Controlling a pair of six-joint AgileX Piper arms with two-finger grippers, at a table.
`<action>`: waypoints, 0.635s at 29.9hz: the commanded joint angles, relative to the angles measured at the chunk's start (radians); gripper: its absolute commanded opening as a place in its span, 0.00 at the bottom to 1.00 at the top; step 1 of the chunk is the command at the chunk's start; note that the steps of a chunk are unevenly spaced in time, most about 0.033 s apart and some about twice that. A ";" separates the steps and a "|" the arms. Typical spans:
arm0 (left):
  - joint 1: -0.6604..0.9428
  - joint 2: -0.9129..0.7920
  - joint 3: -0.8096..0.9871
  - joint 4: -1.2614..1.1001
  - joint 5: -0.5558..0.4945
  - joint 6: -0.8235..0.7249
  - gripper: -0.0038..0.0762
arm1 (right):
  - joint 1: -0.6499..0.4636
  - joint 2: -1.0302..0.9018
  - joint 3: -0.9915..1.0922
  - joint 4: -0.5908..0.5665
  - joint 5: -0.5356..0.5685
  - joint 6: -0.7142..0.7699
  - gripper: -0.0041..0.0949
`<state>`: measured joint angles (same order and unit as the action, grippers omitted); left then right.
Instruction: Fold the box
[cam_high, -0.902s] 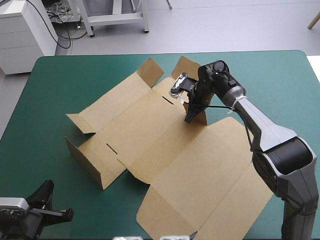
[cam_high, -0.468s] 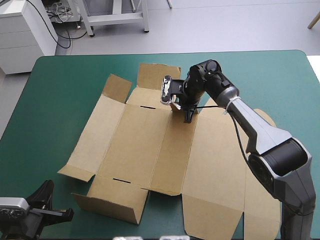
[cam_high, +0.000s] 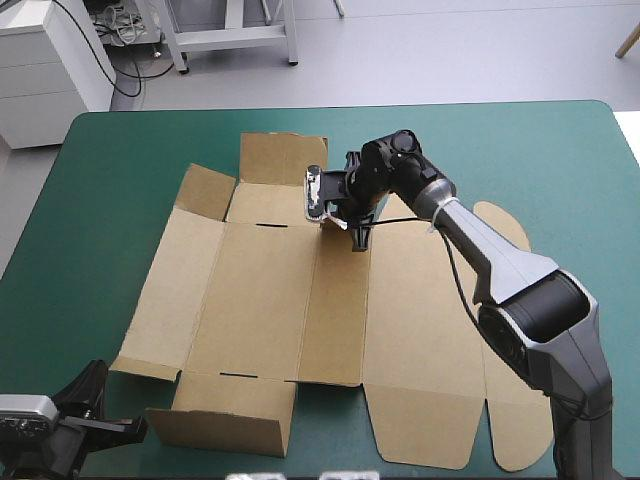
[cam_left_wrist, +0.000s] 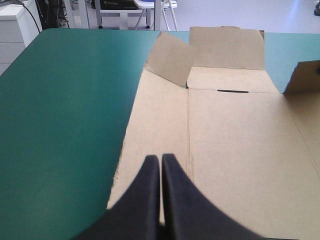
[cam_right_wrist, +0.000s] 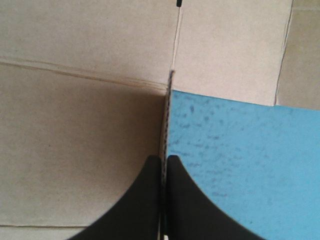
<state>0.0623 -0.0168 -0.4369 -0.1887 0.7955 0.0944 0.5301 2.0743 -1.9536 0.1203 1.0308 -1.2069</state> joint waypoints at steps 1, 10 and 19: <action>-0.002 -0.009 -0.022 -0.017 -0.079 -0.004 0.04 | 0.022 -0.061 -0.042 0.020 -0.060 -0.043 0.02; -0.002 -0.009 -0.022 -0.017 -0.079 -0.004 0.04 | 0.034 -0.026 -0.042 0.068 -0.148 -0.086 0.02; -0.002 -0.009 -0.022 -0.017 -0.079 -0.004 0.04 | 0.036 -0.023 -0.042 0.072 -0.164 -0.093 0.03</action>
<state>0.0623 -0.0168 -0.4369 -0.1887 0.7962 0.0944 0.5654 2.1125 -1.9624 0.1730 0.9153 -1.2904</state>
